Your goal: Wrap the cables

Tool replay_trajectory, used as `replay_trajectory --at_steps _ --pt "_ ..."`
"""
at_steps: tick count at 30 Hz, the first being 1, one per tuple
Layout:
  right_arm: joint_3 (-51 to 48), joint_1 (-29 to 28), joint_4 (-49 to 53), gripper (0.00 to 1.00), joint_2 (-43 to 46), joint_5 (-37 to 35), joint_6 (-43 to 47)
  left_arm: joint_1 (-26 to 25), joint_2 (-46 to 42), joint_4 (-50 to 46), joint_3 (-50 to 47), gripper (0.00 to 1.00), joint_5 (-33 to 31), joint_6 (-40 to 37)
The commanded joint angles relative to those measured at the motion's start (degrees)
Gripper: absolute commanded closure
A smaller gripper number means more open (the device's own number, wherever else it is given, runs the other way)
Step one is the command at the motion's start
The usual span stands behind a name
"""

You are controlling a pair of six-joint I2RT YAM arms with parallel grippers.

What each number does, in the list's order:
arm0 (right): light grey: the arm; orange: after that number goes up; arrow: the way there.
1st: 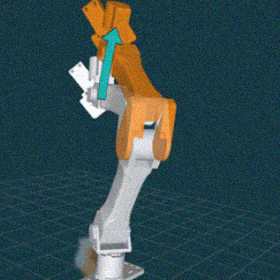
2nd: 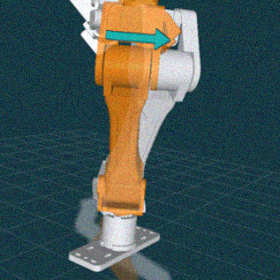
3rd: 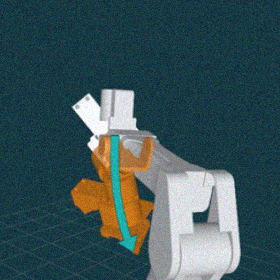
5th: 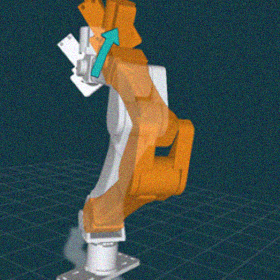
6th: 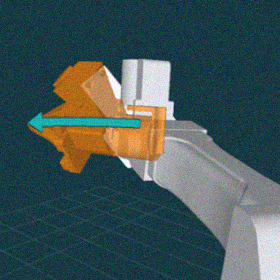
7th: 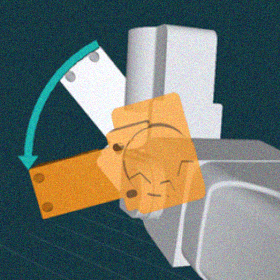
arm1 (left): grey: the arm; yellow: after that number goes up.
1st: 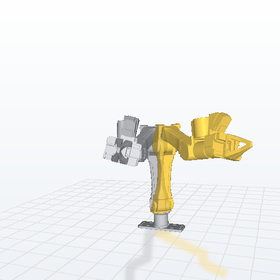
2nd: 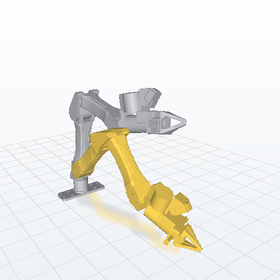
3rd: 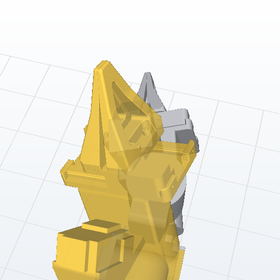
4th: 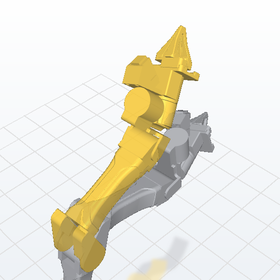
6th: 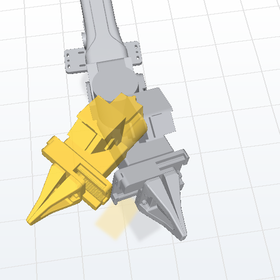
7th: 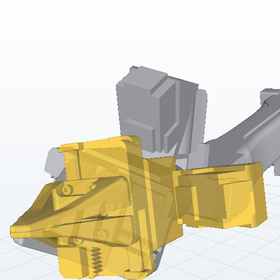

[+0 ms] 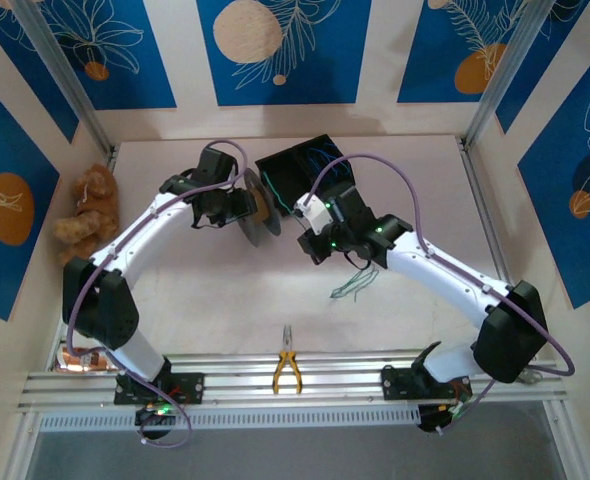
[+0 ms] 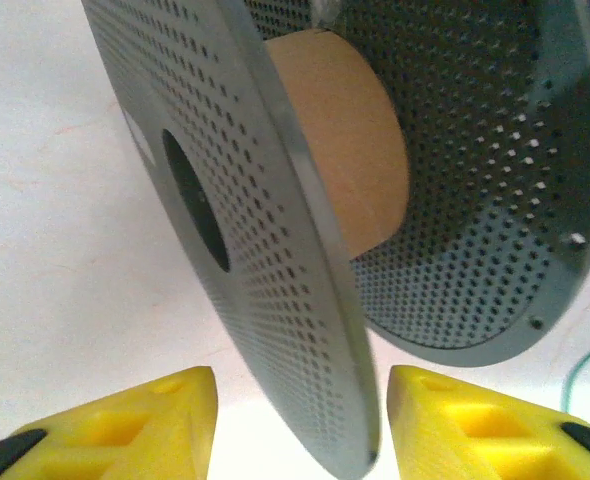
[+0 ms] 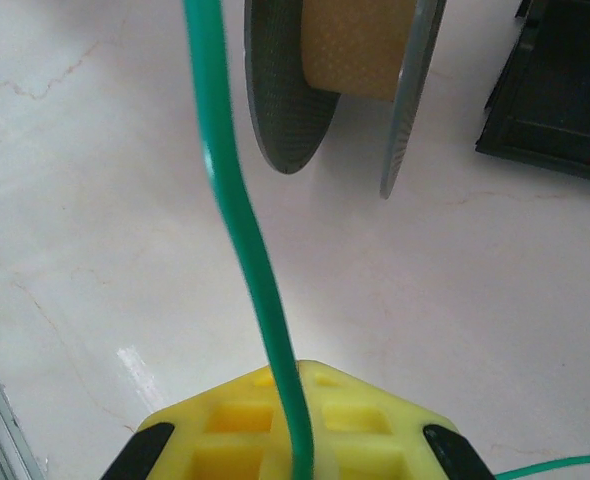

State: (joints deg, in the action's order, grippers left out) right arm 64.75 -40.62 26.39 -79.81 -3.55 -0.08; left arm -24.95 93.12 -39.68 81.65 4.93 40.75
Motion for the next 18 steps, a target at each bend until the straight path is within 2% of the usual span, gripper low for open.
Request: replay_trajectory --at_steps 1,8,12,15,16,18 --pt "-1.1 -1.6 -0.7 1.00 -1.9 -2.8 1.0 -0.4 -1.3 0.9 -0.4 0.49 1.2 3.0" --pt "-1.5 -2.4 -2.7 1.00 -7.4 -4.1 3.6 -0.3 -3.9 -0.8 0.5 0.48 -1.9 3.2" --pt "-1.4 -1.9 -4.9 1.00 -9.7 -4.8 4.2 -0.3 -6.7 -0.9 -0.5 0.56 -3.9 4.0" --pt "-0.9 -1.8 -6.7 1.00 -11.1 -4.3 4.2 -0.3 -8.3 -1.0 -1.1 0.54 -4.8 4.4" --pt "-0.8 -1.8 -7.3 1.00 -11.5 -4.3 4.3 -0.4 -8.5 -0.7 -1.3 0.49 -4.8 4.6" --pt "-0.5 -1.9 -8.9 1.00 -12.7 -4.6 4.6 -0.3 -8.5 -0.4 -0.7 0.25 -4.5 4.8"
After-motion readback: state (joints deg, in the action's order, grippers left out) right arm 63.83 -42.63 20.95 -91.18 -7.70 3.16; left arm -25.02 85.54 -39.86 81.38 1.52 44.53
